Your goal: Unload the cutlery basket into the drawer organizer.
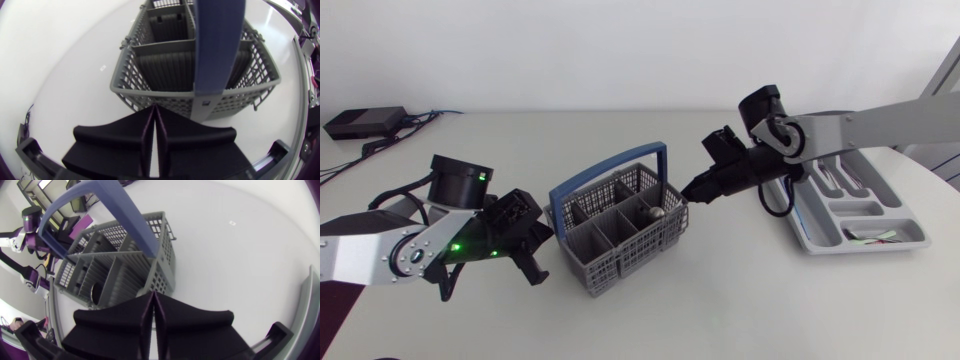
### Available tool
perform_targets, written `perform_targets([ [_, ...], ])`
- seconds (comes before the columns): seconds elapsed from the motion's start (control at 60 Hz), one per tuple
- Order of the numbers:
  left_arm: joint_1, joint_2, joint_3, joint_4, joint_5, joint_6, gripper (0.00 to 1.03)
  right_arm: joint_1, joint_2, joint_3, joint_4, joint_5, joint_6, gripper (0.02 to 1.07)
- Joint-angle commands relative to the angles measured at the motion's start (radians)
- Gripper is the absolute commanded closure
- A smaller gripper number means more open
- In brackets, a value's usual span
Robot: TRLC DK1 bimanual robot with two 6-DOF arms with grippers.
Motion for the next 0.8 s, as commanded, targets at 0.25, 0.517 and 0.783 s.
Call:
perform_targets([
  [0.25,0.060,0.135,0.088,0.050,0.015,0.033,1.00,0.051,-0.189,-0.207,-0.016,-0.013,-0.005,1.02],
  [0.517,0.071,0.248,0.225,0.058,0.017,0.027,1.00,0.103,-0.181,-0.168,0.009,0.050,0.050,1.02],
  [0.783,0.079,0.356,0.332,0.059,0.018,0.021,1.00,0.111,-0.145,-0.134,0.041,0.087,0.096,1.02],
])
